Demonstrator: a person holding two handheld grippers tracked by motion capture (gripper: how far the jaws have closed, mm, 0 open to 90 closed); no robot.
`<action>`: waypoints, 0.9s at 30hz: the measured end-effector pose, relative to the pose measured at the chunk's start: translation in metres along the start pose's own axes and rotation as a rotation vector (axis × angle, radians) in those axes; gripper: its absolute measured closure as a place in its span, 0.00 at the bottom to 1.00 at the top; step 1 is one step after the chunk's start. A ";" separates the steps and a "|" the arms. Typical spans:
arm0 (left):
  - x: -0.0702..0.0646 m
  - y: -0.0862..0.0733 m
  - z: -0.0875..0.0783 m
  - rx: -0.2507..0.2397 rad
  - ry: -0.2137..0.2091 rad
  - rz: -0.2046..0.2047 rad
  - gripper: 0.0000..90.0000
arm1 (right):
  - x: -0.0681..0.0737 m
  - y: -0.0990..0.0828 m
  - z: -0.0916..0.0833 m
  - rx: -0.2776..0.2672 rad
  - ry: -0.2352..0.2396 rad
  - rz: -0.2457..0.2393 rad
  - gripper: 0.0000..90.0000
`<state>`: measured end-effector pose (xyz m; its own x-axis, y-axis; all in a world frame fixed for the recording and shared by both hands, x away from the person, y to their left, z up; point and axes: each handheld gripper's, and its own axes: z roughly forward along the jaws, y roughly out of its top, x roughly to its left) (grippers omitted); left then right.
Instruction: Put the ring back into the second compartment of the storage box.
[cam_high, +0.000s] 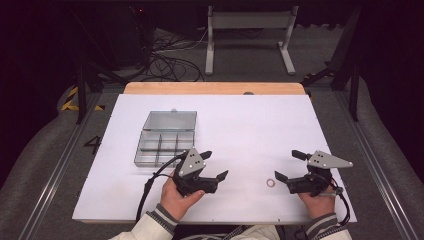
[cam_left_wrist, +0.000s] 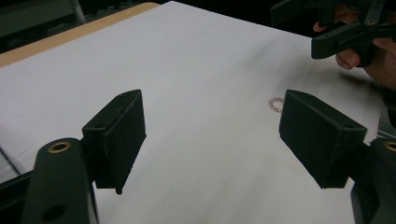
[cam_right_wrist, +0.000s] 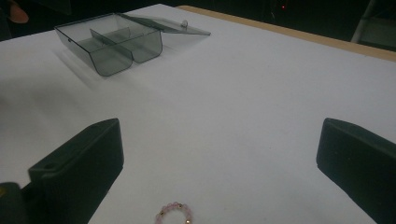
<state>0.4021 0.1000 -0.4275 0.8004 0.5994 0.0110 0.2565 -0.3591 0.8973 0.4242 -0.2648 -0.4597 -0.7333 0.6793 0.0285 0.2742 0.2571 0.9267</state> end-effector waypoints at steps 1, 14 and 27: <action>-0.001 0.001 0.003 0.000 -0.002 0.005 0.26 | 0.000 0.000 0.000 0.000 0.000 0.000 0.01; -0.013 0.004 0.039 0.041 -0.034 0.007 0.28 | 0.000 0.000 0.000 0.000 0.006 -0.001 0.01; -0.025 0.006 0.072 0.068 -0.080 -0.035 0.30 | 0.001 0.000 0.000 0.001 0.010 0.002 0.01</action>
<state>0.4227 0.0318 -0.4543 0.8305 0.5541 -0.0578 0.3192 -0.3884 0.8644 0.4235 -0.2645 -0.4601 -0.7392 0.6726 0.0345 0.2764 0.2561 0.9263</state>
